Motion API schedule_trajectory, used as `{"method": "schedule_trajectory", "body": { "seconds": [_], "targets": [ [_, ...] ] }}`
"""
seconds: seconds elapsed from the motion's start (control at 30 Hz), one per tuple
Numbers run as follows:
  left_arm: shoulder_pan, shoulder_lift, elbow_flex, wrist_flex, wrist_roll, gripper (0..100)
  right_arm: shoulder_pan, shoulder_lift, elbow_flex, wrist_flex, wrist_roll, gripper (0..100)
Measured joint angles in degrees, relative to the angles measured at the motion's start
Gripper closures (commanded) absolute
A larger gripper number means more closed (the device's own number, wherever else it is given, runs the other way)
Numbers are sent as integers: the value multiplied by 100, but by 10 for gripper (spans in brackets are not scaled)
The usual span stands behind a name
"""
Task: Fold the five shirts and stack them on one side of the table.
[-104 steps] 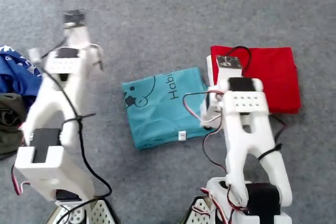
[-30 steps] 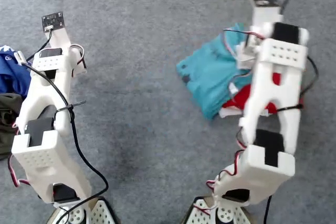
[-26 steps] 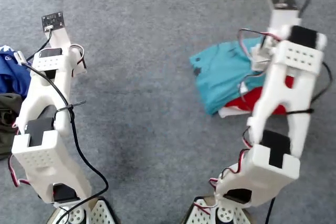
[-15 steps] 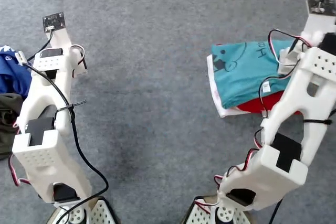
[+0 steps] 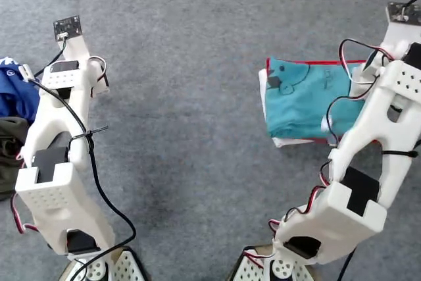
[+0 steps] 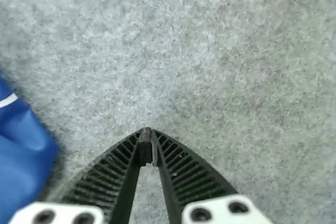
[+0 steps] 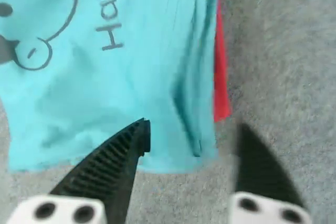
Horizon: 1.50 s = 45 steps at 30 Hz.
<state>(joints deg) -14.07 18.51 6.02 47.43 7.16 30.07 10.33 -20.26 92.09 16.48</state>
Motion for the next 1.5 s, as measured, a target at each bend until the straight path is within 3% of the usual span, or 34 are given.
{"method": "schedule_trajectory", "body": {
  "seconds": [0.17, 0.27, 0.37, 0.47, 0.7, 0.83, 0.97, 1.13, 1.4, 1.5],
  "targets": [
    [0, 0, 0, 0, 0, 967, 0, 0, -35, 220, 0, 653],
    [-114, 0, -167, 53, 0, 967, -158, 0, -114, 448, -9, 817],
    [-492, 0, -765, 624, 0, 966, -510, 0, -378, 686, -97, 992],
    [-1090, 0, -1662, 1415, 0, 945, -1046, 0, -589, 721, -457, 929],
    [-2488, -9, -3710, 2787, -211, 768, -3191, 79, -563, 114, -1477, 924],
    [-3051, 0, -3833, 2620, -229, 770, -4519, 642, -9, -1134, -2031, 924],
    [-3411, 273, -3042, 1855, -229, 770, -5538, 1591, 633, -2699, -2699, 924],
    [-3473, 703, -2277, 853, -237, 770, -6075, 2576, 712, -3859, -3147, 924],
    [-3473, 1064, -2242, 571, -237, 973, -6057, 2637, 703, -3877, -3218, 924],
    [-3473, 1064, -2242, 571, -220, 967, -6057, 2637, 703, -3877, -3218, 924]
  ]
}}
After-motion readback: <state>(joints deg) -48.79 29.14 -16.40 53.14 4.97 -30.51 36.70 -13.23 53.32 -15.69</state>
